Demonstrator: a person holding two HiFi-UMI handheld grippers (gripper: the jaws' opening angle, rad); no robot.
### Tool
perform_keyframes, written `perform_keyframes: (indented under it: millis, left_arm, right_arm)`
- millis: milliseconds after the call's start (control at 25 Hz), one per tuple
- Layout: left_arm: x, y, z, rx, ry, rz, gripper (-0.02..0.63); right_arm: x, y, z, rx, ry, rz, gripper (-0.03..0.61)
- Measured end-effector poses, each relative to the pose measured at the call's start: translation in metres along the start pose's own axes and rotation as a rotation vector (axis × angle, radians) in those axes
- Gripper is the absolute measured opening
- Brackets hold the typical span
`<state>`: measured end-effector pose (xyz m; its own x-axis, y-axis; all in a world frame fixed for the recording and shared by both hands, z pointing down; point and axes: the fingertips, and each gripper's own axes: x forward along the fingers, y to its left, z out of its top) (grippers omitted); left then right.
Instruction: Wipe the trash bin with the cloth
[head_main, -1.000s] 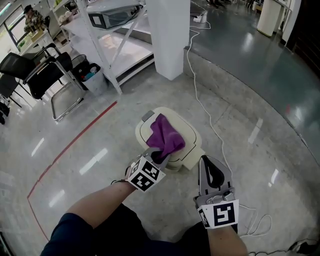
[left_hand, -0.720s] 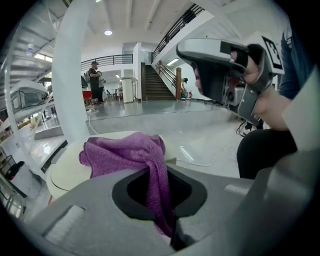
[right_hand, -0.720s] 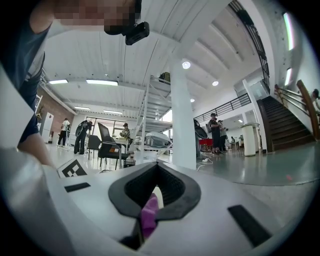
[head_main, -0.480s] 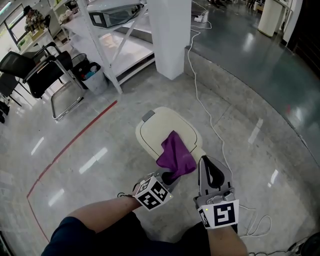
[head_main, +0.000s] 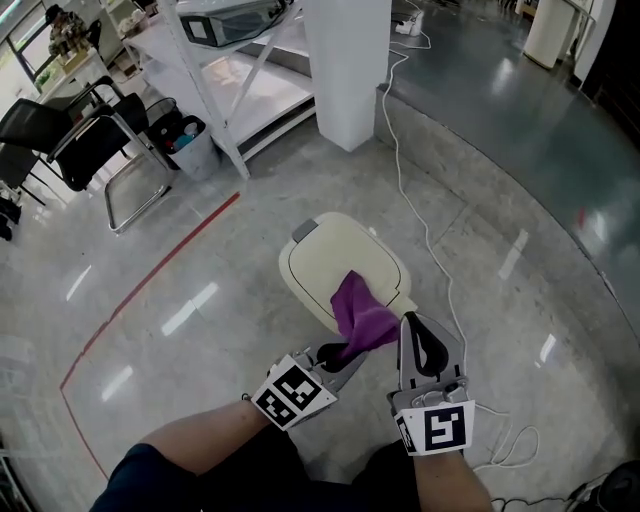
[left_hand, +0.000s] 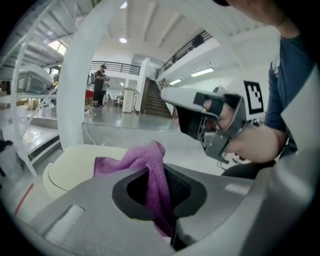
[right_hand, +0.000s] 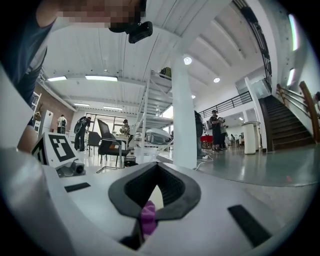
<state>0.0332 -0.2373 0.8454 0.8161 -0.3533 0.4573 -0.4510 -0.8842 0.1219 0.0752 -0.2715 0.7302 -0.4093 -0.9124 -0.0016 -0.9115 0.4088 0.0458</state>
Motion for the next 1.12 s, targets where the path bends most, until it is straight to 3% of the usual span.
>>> perform_keyframes:
  millis: [120,400,600,1120]
  left_arm:
    - [-0.027,-0.002,0.028,-0.084,-0.060,-0.005,0.023]
    - [-0.085,-0.008,0.111,-0.185,-0.111,0.035,0.023]
    - [-0.139,-0.026,0.180,-0.261,-0.139,0.071,0.023]
    - [-0.273,-0.121,0.364,-0.318,-0.227,0.104,0.023]
  right_arm:
    - [-0.005,0.012,0.024,0.006,0.025,0.027,0.006]
    - [-0.020,0.022,0.086,0.046,0.130,0.053,0.006]
    - [-0.040,0.033,0.153,0.056,0.194,0.097,0.006]
    - [-0.108,0.059,0.357,0.061,0.210,0.165,0.006]
